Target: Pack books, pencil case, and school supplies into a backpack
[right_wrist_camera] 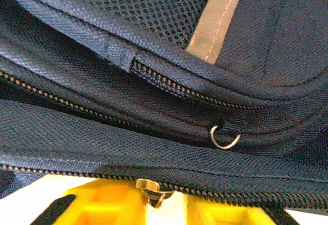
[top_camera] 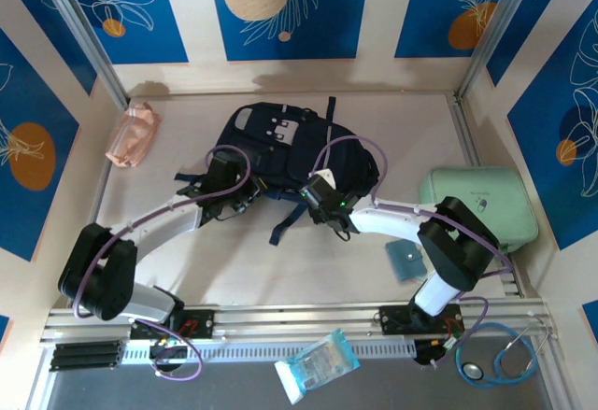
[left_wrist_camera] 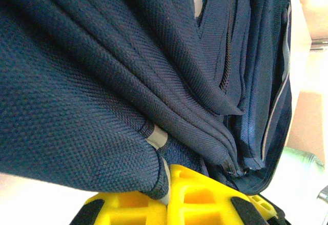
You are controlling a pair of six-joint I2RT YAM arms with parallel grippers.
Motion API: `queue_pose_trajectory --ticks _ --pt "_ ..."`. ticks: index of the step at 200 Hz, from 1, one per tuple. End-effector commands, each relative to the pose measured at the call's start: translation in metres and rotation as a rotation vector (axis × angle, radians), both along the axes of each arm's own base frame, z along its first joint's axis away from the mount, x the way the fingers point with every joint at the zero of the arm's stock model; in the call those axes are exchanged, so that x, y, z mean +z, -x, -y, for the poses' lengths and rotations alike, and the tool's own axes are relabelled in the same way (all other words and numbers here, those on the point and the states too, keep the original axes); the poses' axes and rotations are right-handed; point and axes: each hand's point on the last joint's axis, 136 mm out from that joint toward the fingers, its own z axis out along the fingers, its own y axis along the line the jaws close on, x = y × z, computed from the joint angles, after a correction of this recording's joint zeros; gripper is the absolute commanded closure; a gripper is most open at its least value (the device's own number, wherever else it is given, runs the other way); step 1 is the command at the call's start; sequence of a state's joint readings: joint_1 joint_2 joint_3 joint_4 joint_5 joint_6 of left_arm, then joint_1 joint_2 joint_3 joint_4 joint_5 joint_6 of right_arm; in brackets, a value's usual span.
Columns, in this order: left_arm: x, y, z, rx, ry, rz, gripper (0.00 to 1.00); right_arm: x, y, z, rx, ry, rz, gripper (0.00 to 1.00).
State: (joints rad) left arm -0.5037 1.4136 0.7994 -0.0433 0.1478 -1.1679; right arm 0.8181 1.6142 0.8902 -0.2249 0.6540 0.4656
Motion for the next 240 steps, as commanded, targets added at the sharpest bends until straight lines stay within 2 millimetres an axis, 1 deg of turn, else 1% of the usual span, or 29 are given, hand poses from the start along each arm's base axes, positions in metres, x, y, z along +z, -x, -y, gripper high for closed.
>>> queue_pose_trajectory --ticks 1,11,29,53,86,96,106,117,135,157,165,175,187,197,204,212,219,230,240 --pt "0.037 -0.005 0.003 -0.031 0.031 0.093 1.0 0.013 -0.012 -0.013 0.024 -0.039 0.065 0.81" --pt "0.037 -0.005 0.001 -0.028 0.027 0.094 1.0 0.013 -0.012 -0.011 0.012 -0.044 0.064 0.84" --pt "0.035 -0.005 -0.003 -0.018 0.019 0.092 1.0 0.01 -0.01 0.001 -0.037 -0.064 0.049 0.9" --pt "0.032 -0.008 -0.013 0.0 0.004 0.09 1.0 0.008 -0.005 0.023 -0.119 -0.106 0.025 0.9" --pt "0.024 -0.013 -0.027 0.022 -0.017 0.075 1.0 -0.004 0.007 0.059 -0.221 -0.144 -0.039 0.9" --pt "0.021 -0.016 -0.031 0.024 -0.027 0.074 1.0 -0.006 0.01 0.065 -0.23 -0.149 -0.066 0.9" --pt "0.017 -0.019 -0.036 0.022 -0.049 0.073 1.0 -0.005 0.013 0.063 -0.209 -0.156 -0.09 0.9" --pt "0.011 -0.023 -0.045 0.016 -0.095 0.07 1.0 0.0 0.016 0.051 -0.154 -0.178 -0.112 0.9" --pt "0.0 -0.03 -0.061 0.015 -0.156 0.046 1.0 0.008 0.025 0.018 -0.013 -0.235 -0.162 0.91" --pt "-0.007 -0.037 -0.085 0.046 -0.221 0.048 0.81 0.017 0.035 -0.025 0.147 -0.297 -0.241 0.96" --pt "-0.009 -0.037 -0.094 0.065 -0.248 0.051 0.73 0.016 0.042 -0.041 0.21 -0.33 -0.298 0.96" --pt "-0.008 -0.033 -0.106 0.093 -0.279 0.043 0.65 0.021 0.046 -0.062 0.27 -0.359 -0.355 0.98" --pt "-0.007 -0.026 -0.12 0.12 -0.297 0.034 0.59 0.024 0.047 -0.082 0.315 -0.356 -0.386 0.99" --pt "-0.007 -0.018 -0.129 0.143 -0.304 0.025 0.51 0.026 0.048 -0.098 0.345 -0.354 -0.409 0.99" --pt "-0.008 -0.012 -0.133 0.153 -0.298 0.018 0.48 0.027 0.048 -0.109 0.359 -0.355 -0.427 0.99" --pt "-0.009 -0.005 -0.135 0.159 -0.282 0.013 0.47 0.03 0.046 -0.122 0.374 -0.361 -0.433 0.99" --pt "-0.009 -0.001 -0.134 0.161 -0.261 0.009 0.46 0.03 0.045 -0.131 0.381 -0.357 -0.443 1.0" --pt "-0.01 0.006 -0.13 0.156 -0.222 0.005 0.45 0.03 0.046 -0.146 0.395 -0.363 -0.461 1.0" --pt "-0.011 0.01 -0.123 0.156 -0.159 -0.001 0.44 0.035 0.046 -0.161 0.416 -0.378 -0.474 1.0"
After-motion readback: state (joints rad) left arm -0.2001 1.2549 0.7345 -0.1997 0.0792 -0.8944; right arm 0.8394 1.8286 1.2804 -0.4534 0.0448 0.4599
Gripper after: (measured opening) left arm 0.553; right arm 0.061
